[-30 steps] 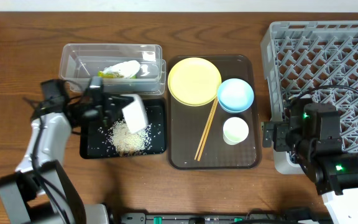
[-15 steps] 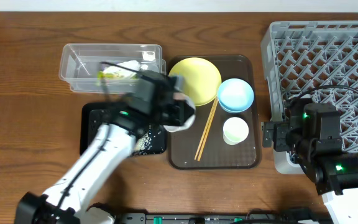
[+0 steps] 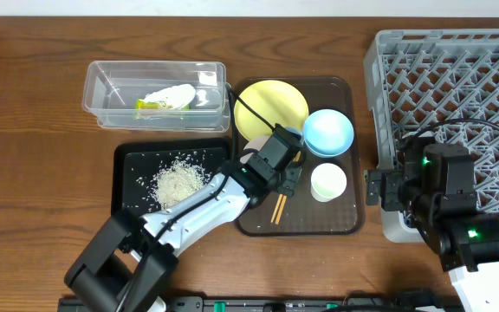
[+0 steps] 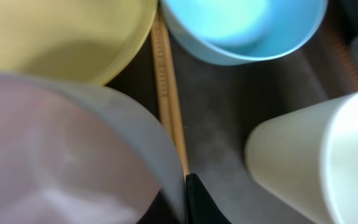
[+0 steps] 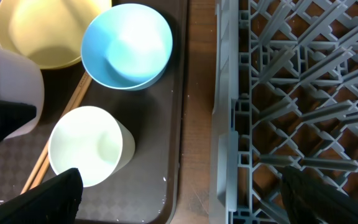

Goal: Sort waste into correct bins and load items into the dishwasher rack
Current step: 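Return the emptied pink bowl to the brown tray with left gripper, then grasp the white cup with left gripper and lift it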

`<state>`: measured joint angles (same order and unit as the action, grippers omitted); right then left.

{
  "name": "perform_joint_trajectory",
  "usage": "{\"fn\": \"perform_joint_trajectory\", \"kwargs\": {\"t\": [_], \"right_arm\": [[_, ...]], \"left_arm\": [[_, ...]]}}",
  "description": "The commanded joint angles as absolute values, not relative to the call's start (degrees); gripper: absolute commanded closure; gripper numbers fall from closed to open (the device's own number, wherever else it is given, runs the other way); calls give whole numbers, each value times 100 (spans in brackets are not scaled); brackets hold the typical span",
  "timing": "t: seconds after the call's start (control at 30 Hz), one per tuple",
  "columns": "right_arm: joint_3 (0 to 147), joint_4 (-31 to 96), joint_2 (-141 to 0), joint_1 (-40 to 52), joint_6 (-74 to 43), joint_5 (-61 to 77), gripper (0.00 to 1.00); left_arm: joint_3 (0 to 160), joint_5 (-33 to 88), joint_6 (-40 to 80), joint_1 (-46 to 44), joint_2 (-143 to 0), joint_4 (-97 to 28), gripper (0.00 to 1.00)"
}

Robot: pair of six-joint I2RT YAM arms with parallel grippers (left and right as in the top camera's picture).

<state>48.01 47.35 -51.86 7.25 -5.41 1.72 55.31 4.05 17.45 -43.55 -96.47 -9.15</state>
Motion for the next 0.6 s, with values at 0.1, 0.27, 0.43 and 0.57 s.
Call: {"fn": "perform_joint_trajectory", "kwargs": {"t": [0.1,0.27,0.43,0.57], "right_arm": [[4906,4744,-5166,716,-464,196,1],[4906,4744,-5166,716,-464,196,1],[4906,4740,-5166,714,-464,196,1],[4906,4737,-5166,716,-464,196,1]], "left_arm": [[5601,191,1651,-4342,-9605,-882,70],[5601,276,1649,-4342,-9351,-908,68],[5603,604,1656,-4342,-8842,-840,67],[5603,1280,1678,-4346,-8696,-561,64]]}}
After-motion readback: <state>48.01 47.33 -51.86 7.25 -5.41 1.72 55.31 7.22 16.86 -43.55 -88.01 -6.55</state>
